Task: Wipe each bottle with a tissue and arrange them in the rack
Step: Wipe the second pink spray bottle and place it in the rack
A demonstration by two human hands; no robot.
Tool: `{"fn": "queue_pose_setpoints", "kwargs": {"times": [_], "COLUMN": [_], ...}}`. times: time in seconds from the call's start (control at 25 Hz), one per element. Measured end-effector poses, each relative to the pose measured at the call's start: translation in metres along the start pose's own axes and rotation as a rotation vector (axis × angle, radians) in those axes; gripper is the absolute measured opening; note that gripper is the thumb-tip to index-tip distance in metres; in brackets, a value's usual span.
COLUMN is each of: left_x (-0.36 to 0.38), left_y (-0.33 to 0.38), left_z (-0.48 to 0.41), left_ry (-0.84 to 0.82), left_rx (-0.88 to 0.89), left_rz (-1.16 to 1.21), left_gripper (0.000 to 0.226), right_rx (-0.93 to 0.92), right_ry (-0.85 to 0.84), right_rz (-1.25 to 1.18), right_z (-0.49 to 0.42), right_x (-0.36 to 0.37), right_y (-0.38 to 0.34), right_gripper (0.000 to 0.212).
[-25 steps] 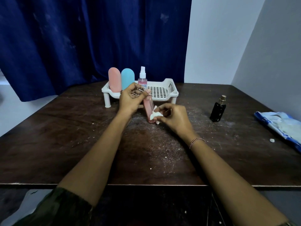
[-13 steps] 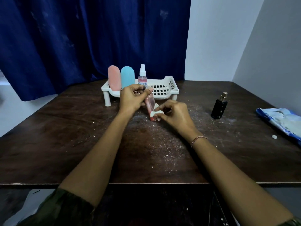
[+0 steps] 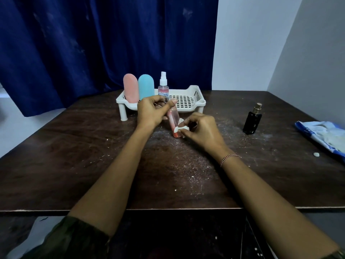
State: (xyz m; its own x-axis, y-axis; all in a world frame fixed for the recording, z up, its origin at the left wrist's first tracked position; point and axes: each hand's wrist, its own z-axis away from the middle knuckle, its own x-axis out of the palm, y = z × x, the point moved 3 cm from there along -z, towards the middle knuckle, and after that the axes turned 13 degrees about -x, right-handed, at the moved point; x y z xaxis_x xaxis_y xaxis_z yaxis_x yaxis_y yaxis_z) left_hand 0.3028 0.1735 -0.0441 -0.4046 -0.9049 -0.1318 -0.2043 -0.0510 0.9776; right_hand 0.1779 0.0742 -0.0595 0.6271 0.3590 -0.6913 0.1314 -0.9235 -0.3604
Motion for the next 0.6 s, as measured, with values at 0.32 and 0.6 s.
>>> {"fn": "queue_pose_setpoints", "kwargs": {"times": [0.32, 0.6], "left_x": [-0.0001, -0.0001], "left_y": [-0.0015, -0.0051], "left_z": [-0.0002, -0.0042], "left_ry": [0.004, 0.026], "left_rx": [-0.032, -0.024], "left_rz": [0.044, 0.042], "left_gripper": [0.023, 0.023], "right_rx": [-0.023, 0.042], "right_ry": [0.001, -0.059], "right_rz": [0.026, -0.009], "right_z": [-0.0006, 0.0000], "right_x": [0.0067, 0.0089], "right_y": [-0.0018, -0.0004], "right_gripper": [0.016, 0.016]}}
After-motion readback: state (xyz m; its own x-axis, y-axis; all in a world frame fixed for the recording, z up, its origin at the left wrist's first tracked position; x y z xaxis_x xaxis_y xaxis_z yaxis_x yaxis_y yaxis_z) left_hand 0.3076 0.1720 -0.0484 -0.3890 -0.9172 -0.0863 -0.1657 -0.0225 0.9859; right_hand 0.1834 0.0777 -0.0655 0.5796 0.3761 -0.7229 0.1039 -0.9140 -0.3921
